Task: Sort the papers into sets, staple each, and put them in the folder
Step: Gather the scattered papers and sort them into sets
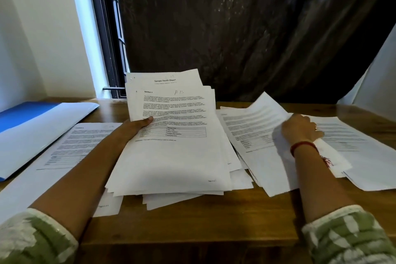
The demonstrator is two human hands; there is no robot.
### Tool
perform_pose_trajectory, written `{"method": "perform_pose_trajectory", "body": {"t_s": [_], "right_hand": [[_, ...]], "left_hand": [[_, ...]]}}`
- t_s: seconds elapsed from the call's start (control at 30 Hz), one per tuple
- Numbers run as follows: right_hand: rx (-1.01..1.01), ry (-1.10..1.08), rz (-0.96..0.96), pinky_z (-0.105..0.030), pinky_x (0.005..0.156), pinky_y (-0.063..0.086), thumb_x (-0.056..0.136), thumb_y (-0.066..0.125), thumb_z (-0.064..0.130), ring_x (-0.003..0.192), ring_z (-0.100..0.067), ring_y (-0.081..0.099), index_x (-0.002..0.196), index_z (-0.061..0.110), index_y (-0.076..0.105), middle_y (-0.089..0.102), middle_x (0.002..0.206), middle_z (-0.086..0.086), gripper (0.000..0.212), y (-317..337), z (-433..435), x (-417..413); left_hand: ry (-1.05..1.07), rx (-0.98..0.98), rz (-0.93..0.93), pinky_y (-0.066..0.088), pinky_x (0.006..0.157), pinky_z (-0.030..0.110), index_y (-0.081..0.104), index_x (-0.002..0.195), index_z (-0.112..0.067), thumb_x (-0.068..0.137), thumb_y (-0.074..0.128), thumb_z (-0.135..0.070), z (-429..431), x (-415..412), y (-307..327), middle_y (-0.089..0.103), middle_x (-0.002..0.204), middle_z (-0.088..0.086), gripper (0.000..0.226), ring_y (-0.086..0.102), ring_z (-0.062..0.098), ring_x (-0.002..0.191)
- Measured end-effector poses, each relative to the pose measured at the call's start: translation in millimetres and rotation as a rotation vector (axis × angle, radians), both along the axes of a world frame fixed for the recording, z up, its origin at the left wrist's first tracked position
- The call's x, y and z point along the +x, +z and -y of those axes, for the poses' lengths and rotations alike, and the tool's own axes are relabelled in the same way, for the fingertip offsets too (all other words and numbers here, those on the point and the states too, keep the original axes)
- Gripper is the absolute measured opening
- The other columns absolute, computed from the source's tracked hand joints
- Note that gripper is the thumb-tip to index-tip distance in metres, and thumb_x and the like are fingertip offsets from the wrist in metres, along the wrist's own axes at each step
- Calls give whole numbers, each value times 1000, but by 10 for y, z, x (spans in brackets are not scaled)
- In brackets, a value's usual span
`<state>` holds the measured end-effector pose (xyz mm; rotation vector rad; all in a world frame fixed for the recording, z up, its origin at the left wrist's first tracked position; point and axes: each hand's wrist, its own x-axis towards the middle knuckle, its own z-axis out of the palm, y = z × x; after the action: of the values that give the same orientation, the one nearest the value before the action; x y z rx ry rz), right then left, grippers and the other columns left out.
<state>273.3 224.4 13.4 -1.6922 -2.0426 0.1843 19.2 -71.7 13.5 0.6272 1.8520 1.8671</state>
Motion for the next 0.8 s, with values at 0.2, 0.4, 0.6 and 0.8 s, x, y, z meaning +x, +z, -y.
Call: {"method": "perform_pose_trajectory", "body": {"t_s": [0.2, 0.4, 0.6, 0.8], "right_hand": [[-42, -62, 131, -56, 111, 25, 91, 59, 32, 127, -38, 45, 132, 9, 48, 51, 134, -18, 47, -265, -110, 5], [170, -24, 104, -58, 111, 23, 95, 56, 29, 134, -41, 36, 134, 7, 46, 40, 142, -22, 47, -110, -23, -40], [-265, 699, -707, -29, 77, 49, 91, 62, 37, 96, -21, 61, 104, 12, 62, 63, 99, -3, 28, 194, 790, -511], [-373, 727, -762, -34, 75, 57, 67, 87, 18, 81, -19, 66, 80, 13, 59, 68, 86, -1, 31, -36, 1110, -806]], "left_hand": [[0, -8, 0, 47, 52, 9, 47, 136, -6, 97, 51, -11, -8, 23, -8, 57, 111, 2, 39, 55, 4, 76], [-15, -32, 19, 47, 46, 9, 51, 129, -12, 95, 55, -14, 9, 15, -13, 62, 96, -2, 34, 60, 7, 74], [-38, 6, 41, 50, 55, 14, 52, 128, -13, 95, 56, -13, 16, -7, -31, 64, 98, -3, 33, 61, 8, 81], [-56, 47, -22, 50, 59, 10, 49, 129, -12, 96, 52, -7, -2, 4, -21, 61, 112, 2, 34, 61, 5, 81]]}}
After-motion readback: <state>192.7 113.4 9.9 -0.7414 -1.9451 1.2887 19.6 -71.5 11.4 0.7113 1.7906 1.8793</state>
